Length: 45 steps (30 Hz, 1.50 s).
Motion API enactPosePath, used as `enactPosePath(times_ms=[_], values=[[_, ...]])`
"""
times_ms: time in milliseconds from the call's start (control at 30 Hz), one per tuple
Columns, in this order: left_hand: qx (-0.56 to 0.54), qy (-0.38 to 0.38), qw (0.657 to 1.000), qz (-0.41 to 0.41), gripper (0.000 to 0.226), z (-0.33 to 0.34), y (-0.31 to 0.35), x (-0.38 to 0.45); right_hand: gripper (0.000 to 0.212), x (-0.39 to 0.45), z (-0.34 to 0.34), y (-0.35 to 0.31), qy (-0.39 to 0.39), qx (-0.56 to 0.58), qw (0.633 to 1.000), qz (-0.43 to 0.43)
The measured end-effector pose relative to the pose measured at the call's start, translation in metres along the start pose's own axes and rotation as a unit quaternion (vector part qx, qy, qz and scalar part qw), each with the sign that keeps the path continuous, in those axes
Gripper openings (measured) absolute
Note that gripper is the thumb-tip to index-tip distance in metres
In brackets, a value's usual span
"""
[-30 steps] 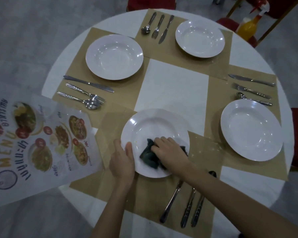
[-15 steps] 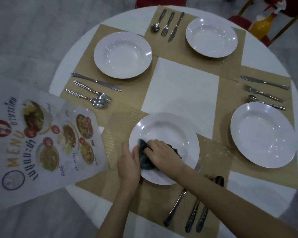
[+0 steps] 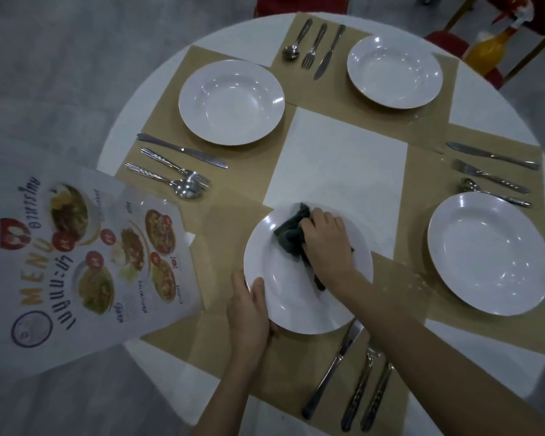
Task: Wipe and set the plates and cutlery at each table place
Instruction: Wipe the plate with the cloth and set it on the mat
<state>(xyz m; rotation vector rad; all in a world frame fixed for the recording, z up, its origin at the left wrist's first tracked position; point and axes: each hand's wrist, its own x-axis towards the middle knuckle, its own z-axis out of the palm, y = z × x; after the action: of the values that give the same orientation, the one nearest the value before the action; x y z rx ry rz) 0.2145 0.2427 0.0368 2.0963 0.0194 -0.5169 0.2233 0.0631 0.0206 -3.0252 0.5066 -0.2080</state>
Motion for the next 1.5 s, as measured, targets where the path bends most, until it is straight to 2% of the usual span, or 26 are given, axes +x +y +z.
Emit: enactPosePath(times_ms=[67, 133, 200, 267, 433, 600, 733, 867, 1033, 1167, 1333, 1500], values=[[-0.009, 0.006, 1.0, -0.004, 0.01, 0.003, 0.001, -0.001, 0.022, -0.01, 0.003, -0.01, 0.0, 0.047, 0.999, 0.002], [-0.008, 0.005, 1.0, -0.022, 0.012, 0.009, 0.002, -0.001, 0.021, -0.025, 0.005, -0.031, -0.016, 0.089, 0.995, -0.036], [-0.006, 0.006, 0.999, -0.047, 0.014, 0.012, 0.002, -0.001, 0.013, -0.041, 0.006, -0.048, -0.031, 0.102, 0.992, -0.064], [-0.014, 0.009, 0.999, -0.05, 0.013, 0.013, 0.004, -0.002, 0.019, -0.051, 0.001, -0.05, -0.051, 0.111, 0.99, -0.068], [-0.008, 0.024, 0.999, -0.03, 0.009, 0.011, 0.006, -0.005, 0.031, -0.075, -0.027, -0.017, -0.107, -0.006, 0.986, -0.124], [-0.015, 0.016, 1.0, -0.012, 0.009, 0.01, -0.001, -0.006, 0.035, -0.068, -0.047, 0.036, -0.116, -0.127, 0.982, -0.077], [-0.007, 0.011, 1.0, -0.01, 0.009, 0.012, -0.007, -0.008, 0.033, -0.028, -0.048, 0.052, -0.112, -0.166, 0.977, -0.068], [-0.02, 0.015, 1.0, -0.017, 0.009, 0.015, -0.002, -0.016, 0.037, 0.004, -0.042, 0.056, -0.086, -0.132, 0.985, -0.07], [-0.02, 0.026, 0.999, -0.022, 0.01, 0.016, -0.002, -0.012, 0.033, -0.014, -0.033, 0.051, -0.059, -0.129, 0.988, -0.063], [-0.022, 0.022, 0.999, -0.025, 0.009, 0.011, -0.004, 0.002, 0.033, -0.057, -0.031, 0.037, -0.082, -0.077, 0.993, -0.043], [-0.004, 0.02, 1.0, -0.01, 0.011, 0.007, -0.003, 0.002, 0.036, -0.093, -0.03, -0.007, -0.15, -0.036, 0.988, -0.018], [0.004, -0.001, 1.0, 0.0, 0.008, 0.001, -0.007, 0.0, 0.032, -0.061, -0.039, 0.026, -0.156, -0.072, 0.984, 0.042]])
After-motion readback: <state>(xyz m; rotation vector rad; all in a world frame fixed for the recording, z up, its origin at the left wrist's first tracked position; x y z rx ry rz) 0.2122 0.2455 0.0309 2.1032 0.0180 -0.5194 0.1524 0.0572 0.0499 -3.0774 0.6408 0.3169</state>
